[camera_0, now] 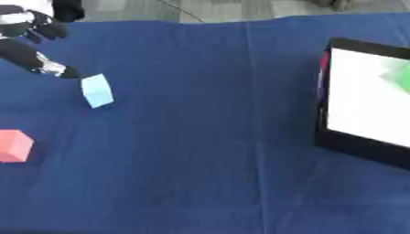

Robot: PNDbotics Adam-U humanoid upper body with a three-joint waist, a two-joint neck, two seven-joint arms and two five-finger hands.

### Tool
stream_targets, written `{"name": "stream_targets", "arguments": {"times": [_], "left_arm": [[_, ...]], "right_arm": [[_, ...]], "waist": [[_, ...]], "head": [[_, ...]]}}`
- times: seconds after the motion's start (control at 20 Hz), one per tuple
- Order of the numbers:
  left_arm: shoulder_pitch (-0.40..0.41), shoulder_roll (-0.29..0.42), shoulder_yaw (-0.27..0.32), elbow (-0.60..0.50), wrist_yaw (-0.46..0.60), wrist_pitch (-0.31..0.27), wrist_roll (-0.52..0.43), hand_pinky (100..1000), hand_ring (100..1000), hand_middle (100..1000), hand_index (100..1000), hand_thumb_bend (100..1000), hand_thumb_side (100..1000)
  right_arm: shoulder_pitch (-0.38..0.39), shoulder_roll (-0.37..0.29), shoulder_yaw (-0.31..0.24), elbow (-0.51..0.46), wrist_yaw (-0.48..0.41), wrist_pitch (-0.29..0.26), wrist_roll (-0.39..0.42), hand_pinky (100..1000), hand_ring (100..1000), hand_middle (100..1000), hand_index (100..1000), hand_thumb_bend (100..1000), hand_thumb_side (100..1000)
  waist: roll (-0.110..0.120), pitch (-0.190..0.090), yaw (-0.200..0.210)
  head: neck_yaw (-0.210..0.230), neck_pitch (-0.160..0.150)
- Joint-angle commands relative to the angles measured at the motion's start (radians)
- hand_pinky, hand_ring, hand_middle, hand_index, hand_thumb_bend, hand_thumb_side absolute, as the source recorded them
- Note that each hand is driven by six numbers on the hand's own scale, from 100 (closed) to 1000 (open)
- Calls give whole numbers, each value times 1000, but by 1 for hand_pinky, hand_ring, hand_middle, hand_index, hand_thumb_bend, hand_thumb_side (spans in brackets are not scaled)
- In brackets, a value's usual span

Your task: Pick up the objects with one hand, pass them to the other hand, and then place them into the box on the other side of the table.

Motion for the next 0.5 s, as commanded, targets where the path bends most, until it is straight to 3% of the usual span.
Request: {"name": "stream_targets", "arguments": {"times": [0.05,0.5], "left_arm": [[-44,-10,5,81,-57,-5,-3,909,913,824,879,690,339],[-112,-100,-14,237,-261,-59,0,905,917,829,873,731,321]], "right_arm": [[-26,-10,-1,-20,11,44,-40,674,846,794,861,100,650],[-35,1,4,-12,10,53,-43,674,844,788,856,100,654]], "waist": [[-2,-27,-2],[-6,-16,-18]], "head": [[10,-6],[34,-12]]}}
